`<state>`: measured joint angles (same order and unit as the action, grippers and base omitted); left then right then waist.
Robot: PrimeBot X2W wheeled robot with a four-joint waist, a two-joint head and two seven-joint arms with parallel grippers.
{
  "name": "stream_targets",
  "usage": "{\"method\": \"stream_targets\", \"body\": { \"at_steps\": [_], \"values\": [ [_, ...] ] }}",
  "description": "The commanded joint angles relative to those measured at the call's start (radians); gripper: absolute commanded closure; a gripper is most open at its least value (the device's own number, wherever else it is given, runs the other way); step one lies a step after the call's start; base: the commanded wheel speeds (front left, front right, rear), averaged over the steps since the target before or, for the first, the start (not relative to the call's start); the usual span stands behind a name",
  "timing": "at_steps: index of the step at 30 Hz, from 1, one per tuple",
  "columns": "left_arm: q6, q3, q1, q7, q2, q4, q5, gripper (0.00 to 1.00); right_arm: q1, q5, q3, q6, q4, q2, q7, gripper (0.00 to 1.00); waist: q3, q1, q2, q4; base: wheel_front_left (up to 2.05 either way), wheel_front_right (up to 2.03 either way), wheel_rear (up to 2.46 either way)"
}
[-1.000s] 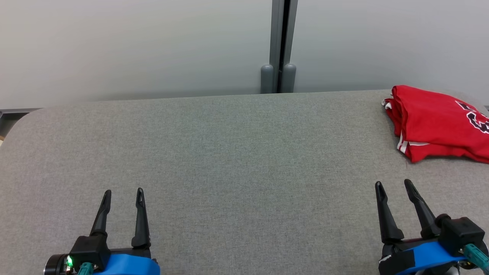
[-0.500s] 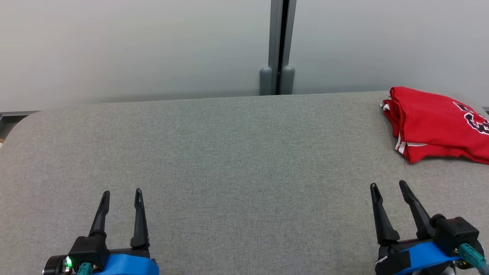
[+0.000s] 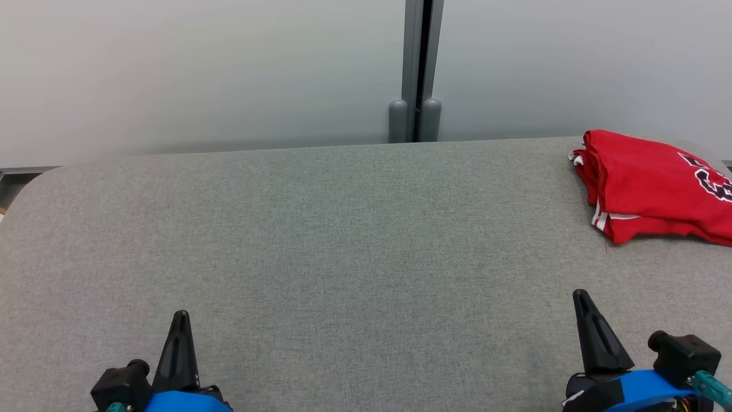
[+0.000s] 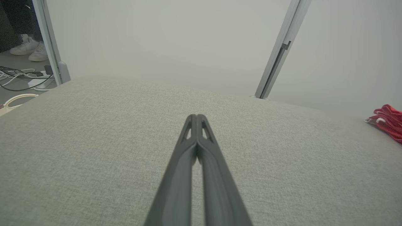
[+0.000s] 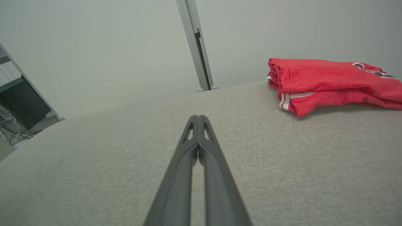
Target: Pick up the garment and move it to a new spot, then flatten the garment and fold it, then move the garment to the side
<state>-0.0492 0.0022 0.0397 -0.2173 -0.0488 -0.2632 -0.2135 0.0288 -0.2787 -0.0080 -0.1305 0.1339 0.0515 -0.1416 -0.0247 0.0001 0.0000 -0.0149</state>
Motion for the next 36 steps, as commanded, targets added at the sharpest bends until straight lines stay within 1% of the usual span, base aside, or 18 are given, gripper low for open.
{"method": "stream_targets", "body": {
  "at_steps": [1, 15, 16, 36],
  "values": [
    [-0.005, 0.009, -0.03, 0.009, -0.003, 0.015, -0.05, 1.0, -0.018, -0.052, -0.003, 0.0, -0.01, 0.006, 0.007, 1.0, 0.0, 0.0, 0.0, 0.0, 0.0, 0.0, 0.0],
    [-0.02, 0.024, -0.051, 0.066, -0.003, 0.022, -0.308, 1.0, -0.044, -0.305, -0.012, 0.0, 0.012, 0.014, 0.045, 1.0, 0.003, 0.0, 0.0, 0.002, 0.0, 0.0, 0.0],
    [-0.022, 0.027, -0.054, 0.074, -0.003, 0.022, -0.342, 1.0, -0.047, -0.338, -0.013, 0.0, 0.015, 0.015, 0.051, 1.0, 0.003, 0.0, 0.0, 0.002, 0.0, 0.0, 0.0],
    [-0.04, 0.051, -0.083, 0.146, -0.003, 0.023, -0.638, 1.0, -0.075, -0.627, -0.029, 0.0, 0.04, 0.019, 0.099, 1.0, 0.007, 0.0, 0.0, 0.005, 0.0, 0.0, 0.0]
  ]
}}
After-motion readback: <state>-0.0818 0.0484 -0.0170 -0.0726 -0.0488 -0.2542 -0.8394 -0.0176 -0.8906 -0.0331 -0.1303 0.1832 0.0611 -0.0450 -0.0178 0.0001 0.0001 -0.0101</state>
